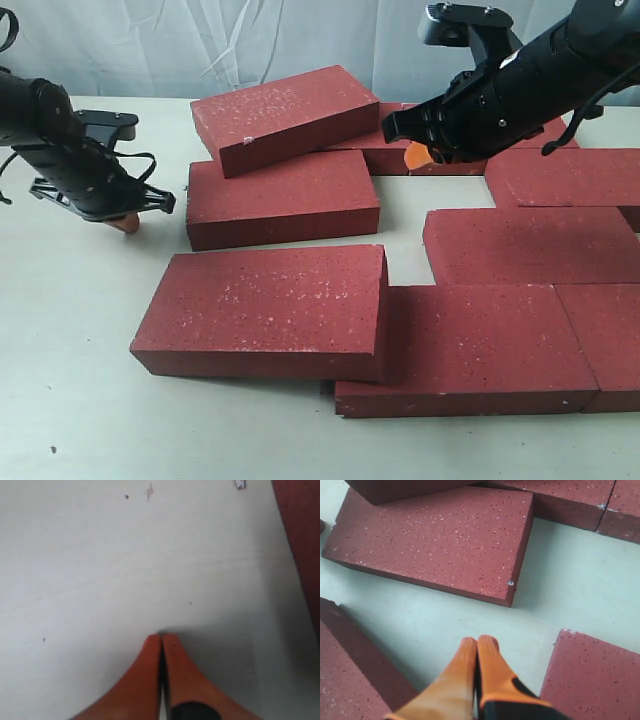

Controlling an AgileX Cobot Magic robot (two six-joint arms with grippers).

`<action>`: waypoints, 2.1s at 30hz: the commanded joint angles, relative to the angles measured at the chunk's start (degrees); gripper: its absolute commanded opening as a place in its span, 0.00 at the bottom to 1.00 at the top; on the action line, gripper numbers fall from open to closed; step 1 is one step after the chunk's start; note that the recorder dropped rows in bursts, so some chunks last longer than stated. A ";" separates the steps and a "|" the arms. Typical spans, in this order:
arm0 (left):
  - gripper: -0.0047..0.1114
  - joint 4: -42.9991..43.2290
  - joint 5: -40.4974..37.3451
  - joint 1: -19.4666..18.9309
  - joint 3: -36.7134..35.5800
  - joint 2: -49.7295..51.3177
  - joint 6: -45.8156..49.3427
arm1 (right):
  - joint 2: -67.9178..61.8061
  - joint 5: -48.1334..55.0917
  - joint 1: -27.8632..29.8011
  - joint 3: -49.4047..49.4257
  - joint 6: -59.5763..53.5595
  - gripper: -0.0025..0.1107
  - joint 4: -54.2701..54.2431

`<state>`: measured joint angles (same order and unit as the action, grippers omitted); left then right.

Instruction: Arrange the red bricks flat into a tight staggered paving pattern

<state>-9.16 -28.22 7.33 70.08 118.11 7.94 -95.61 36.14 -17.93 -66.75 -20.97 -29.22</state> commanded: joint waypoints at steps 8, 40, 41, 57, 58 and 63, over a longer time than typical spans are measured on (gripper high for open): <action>0.04 -6.71 0.03 0.52 3.50 1.64 5.88 | 0.05 -0.20 -0.15 -0.32 -0.37 0.02 0.02; 0.04 -17.35 7.69 7.19 11.24 6.82 6.22 | 0.05 -0.43 -0.15 -0.32 -0.37 0.02 0.20; 0.04 -18.49 7.53 7.19 11.24 6.82 6.22 | 0.05 -0.43 -0.15 -0.32 -0.37 0.02 0.20; 0.04 -19.53 -1.80 2.46 11.34 3.75 5.75 | -0.08 -0.43 -0.15 -0.32 -0.37 0.02 0.20; 0.04 -19.53 -2.60 2.15 11.34 2.89 5.75 | -0.19 -0.43 -0.15 -0.32 -0.37 0.02 0.20; 0.04 -14.67 -11.09 2.52 11.34 -0.81 5.75 | -5.99 -0.53 -0.15 -0.32 -0.37 0.02 -0.73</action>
<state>-25.52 -36.16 9.02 81.18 117.96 14.02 -99.24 36.04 -17.93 -66.87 -21.07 -29.22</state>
